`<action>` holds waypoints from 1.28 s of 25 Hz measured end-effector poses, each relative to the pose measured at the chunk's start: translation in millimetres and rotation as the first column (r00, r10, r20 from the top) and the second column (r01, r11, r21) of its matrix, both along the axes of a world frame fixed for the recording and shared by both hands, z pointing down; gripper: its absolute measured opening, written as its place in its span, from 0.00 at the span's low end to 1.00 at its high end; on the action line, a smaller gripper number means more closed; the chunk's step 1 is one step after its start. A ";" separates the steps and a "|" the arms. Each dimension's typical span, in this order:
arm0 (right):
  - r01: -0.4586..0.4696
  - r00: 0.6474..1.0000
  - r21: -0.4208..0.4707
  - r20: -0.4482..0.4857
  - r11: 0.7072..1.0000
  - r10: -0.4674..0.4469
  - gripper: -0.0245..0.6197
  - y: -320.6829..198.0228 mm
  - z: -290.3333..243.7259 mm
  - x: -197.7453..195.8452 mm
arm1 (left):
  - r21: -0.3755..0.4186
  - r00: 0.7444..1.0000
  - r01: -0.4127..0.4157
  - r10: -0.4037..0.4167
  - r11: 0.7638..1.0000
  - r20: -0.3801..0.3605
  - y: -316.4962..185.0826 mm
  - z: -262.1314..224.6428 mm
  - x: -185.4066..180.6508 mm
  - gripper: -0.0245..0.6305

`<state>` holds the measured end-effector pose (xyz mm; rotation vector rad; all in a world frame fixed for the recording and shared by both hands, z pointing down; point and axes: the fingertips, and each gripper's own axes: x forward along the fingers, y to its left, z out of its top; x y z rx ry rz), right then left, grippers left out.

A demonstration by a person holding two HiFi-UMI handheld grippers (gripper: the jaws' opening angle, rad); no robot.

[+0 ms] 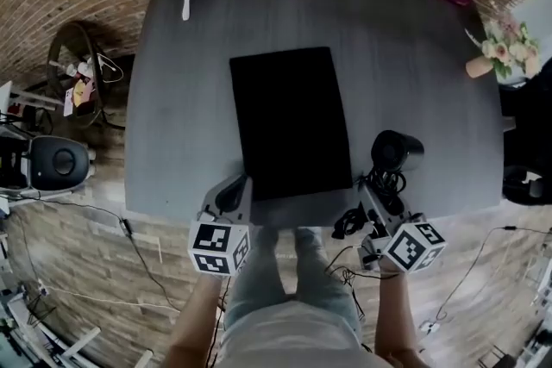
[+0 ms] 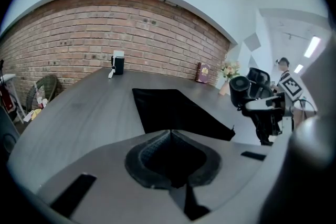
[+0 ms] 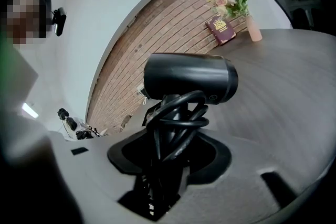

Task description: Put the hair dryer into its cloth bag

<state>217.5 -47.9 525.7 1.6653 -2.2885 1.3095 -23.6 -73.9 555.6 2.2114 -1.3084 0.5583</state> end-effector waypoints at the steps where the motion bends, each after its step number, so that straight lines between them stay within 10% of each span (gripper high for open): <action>1: -0.006 1.000 -0.006 0.004 1.000 0.006 0.33 3.3 3.8 0.1 | 0.000 1.000 -0.019 0.019 1.000 0.010 3.3 2.9 1.0 0.05; 21: -0.076 0.997 -0.001 0.010 0.997 0.076 0.33 24.5 7.4 0.1 | -0.043 0.913 -0.394 0.397 0.918 0.094 32.6 13.7 30.2 0.18; 26: -0.107 0.994 0.003 0.010 0.994 0.107 0.33 28.4 5.9 5.4 | -0.072 0.822 -0.542 0.546 0.837 0.160 45.1 19.1 41.1 0.22; 32: -0.132 0.991 0.008 0.015 0.991 0.132 0.33 34.2 4.3 11.1 | -0.134 0.639 -0.704 0.704 0.698 0.309 60.6 32.6 51.9 0.25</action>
